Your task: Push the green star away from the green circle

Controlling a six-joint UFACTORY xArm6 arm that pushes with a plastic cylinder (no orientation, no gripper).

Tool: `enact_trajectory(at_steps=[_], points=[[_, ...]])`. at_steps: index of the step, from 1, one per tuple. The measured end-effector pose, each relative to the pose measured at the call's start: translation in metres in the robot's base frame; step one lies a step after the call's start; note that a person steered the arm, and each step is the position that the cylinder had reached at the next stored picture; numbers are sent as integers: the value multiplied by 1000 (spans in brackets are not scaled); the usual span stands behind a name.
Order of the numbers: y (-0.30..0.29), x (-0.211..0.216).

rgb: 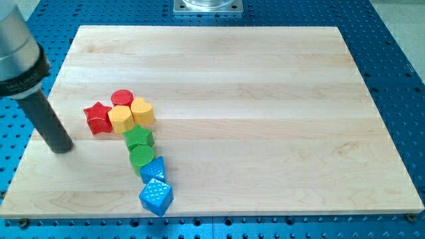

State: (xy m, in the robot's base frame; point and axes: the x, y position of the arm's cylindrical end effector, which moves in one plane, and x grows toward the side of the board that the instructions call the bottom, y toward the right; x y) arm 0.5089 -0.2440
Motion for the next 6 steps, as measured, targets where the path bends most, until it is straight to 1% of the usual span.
enact_trajectory(at_steps=[1,2,3,4,5,6], points=[[58,-29],[32,-16],[1,34],[36,41],[72,15],[87,4]])
